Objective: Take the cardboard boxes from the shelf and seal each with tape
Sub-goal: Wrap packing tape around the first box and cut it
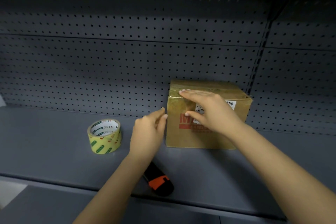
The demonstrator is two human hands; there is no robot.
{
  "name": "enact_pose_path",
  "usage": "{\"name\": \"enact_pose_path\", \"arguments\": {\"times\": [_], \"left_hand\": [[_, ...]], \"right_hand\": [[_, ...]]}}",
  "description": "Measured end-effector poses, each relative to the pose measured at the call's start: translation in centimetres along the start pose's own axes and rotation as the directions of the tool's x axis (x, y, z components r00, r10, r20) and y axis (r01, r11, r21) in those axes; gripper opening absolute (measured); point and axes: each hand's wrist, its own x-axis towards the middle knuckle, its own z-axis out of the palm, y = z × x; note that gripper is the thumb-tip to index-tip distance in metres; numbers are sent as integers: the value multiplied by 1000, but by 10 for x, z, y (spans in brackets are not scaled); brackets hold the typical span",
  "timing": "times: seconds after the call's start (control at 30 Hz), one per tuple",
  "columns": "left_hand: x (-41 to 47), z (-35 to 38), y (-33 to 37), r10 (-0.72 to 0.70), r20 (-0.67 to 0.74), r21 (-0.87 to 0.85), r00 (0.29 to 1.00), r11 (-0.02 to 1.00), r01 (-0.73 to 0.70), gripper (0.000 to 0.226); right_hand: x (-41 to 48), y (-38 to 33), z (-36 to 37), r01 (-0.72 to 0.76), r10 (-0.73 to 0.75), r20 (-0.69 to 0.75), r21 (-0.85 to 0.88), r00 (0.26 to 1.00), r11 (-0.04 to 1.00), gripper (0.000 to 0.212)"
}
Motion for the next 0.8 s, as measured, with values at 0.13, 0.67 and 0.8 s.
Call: {"name": "enact_pose_path", "arguments": {"times": [0.13,0.67,0.8], "left_hand": [[7,11,-7,18,-101,-130,995,991,-31,25],[20,37,27,73,-130,-262,989,959,-106,47],[10,45,24,-58,-139,-245,989,969,23,56]], "right_hand": [[1,-1,0,-16,16,-4,21,1000,1000,66],[0,-9,4,-82,93,-130,87,987,993,32],[-2,-11,4,-99,116,-127,130,985,987,26]]}}
